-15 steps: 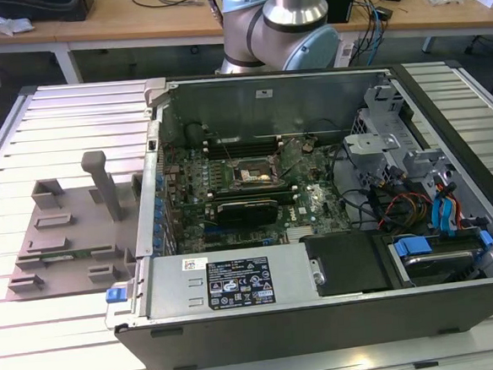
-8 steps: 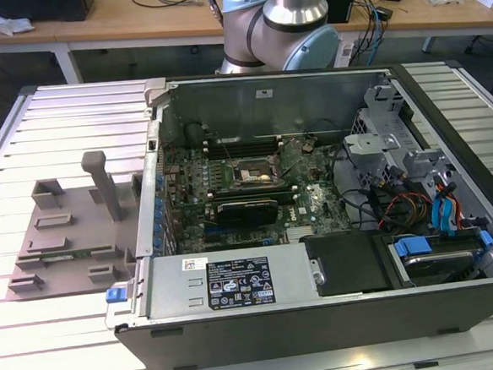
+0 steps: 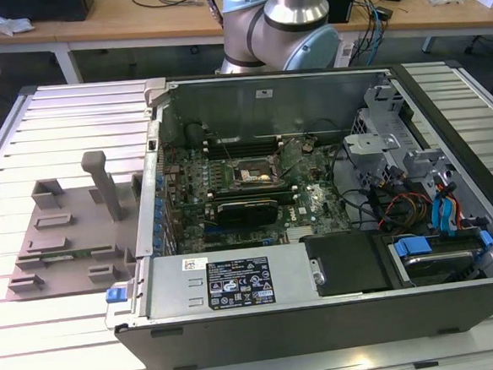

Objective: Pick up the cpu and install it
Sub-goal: 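Pick up the cpu and move it towards the insertion slot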

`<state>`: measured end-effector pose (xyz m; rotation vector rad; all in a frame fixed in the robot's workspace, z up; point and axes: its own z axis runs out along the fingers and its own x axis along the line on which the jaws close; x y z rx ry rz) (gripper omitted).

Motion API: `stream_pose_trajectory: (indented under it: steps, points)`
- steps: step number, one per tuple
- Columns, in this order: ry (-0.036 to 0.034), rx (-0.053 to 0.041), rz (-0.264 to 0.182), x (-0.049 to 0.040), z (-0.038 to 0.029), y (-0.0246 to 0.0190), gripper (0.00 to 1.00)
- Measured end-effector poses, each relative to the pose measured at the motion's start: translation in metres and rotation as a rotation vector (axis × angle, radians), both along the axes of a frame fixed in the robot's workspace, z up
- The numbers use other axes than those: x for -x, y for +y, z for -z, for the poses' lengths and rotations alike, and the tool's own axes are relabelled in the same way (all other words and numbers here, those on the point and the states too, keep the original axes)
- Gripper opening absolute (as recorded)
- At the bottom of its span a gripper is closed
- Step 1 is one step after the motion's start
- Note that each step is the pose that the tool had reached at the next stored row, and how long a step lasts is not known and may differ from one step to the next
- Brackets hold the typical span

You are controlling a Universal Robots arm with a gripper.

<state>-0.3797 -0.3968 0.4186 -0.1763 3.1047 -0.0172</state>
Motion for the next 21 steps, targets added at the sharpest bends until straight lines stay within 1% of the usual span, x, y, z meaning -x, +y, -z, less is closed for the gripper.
stream_pose_trajectory:
  steps: [3, 11, 13, 14, 18, 21]
  points:
    - [0.0000, 0.0005, 0.000, -0.0099, 0.0000, 0.0000, 0.55]
    - [0.0000, 0.0004, 0.000, -0.0247, 0.0000, 0.0000, 0.55]
    - [0.0000, 0.0004, 0.000, -0.0328, 0.0000, 0.0000, 0.55]
    - [0.0000, 0.0004, 0.000, -0.0353, 0.0000, 0.0000, 0.55]
    - [0.0000, 0.0005, 0.000, -0.0444, 0.0000, 0.0000, 0.55]
    - [0.0000, 0.0004, 0.000, -0.0496, 0.0000, 0.0000, 0.55]
